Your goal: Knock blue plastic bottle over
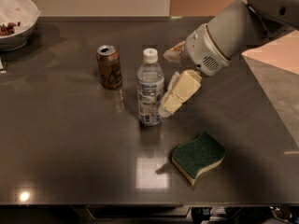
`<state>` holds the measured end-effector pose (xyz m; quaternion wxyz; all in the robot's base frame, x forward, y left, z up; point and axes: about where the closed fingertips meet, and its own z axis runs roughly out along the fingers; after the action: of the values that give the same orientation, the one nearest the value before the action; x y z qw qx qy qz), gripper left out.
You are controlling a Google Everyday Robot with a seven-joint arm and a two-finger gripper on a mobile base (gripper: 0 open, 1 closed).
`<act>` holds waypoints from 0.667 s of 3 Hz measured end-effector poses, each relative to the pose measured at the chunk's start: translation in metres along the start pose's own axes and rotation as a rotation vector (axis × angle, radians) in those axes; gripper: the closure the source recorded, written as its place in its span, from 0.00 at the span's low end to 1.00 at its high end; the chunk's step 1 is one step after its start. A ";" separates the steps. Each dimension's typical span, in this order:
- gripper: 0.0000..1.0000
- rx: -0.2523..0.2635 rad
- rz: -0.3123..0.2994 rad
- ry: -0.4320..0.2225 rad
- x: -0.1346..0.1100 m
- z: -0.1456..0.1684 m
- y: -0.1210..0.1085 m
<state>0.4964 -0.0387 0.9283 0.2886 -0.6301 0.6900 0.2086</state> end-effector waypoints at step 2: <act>0.00 -0.041 0.015 -0.087 -0.018 0.023 0.005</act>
Offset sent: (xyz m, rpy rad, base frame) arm -0.0006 0.0403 -0.0088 0.1427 0.0475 0.0238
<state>0.4952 -0.0098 0.9229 0.3038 -0.6209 0.6772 0.2522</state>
